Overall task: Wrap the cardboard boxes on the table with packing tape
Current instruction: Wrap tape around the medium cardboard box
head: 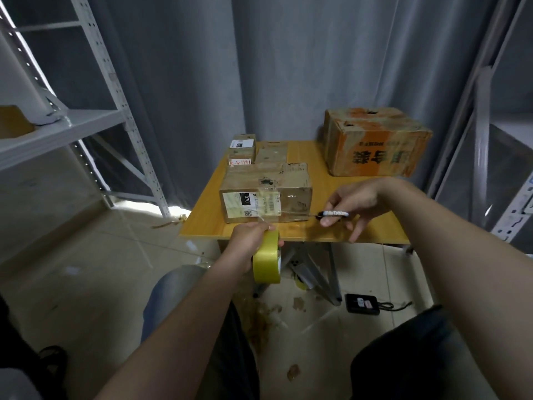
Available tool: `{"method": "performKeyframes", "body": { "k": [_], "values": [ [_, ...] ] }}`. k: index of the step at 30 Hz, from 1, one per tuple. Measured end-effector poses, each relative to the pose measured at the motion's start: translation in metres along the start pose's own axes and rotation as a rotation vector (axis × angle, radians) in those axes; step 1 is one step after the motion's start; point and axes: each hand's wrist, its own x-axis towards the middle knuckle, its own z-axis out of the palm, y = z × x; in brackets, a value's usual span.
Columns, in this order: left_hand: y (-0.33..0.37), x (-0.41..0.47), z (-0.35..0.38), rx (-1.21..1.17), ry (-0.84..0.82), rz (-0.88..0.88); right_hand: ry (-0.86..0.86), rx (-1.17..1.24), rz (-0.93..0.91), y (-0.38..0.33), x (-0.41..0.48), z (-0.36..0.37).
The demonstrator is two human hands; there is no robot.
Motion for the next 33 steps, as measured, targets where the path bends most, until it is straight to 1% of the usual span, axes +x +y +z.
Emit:
{"method": "performKeyframes", "body": {
  "k": [2,4,14,26,30,33],
  "values": [
    [0.001,0.0,-0.001,0.008,-0.002,0.002,0.02,-0.031,0.066,-0.007,0.002,0.0],
    [0.002,-0.001,-0.001,0.001,-0.008,0.004,0.033,-0.044,0.083,-0.014,0.007,0.004],
    [0.002,-0.002,-0.004,0.009,-0.026,0.003,0.069,-0.041,-0.026,-0.029,0.038,0.022],
    [0.001,0.002,-0.003,0.038,-0.023,-0.016,0.118,-0.087,-0.041,-0.024,0.05,0.015],
    [-0.001,-0.001,-0.002,0.077,-0.027,-0.056,0.138,-0.131,0.009,-0.023,0.052,0.02],
    [-0.005,-0.004,-0.001,0.132,-0.052,-0.11,0.06,-0.178,0.069,-0.023,0.048,0.023]
  ]
}}
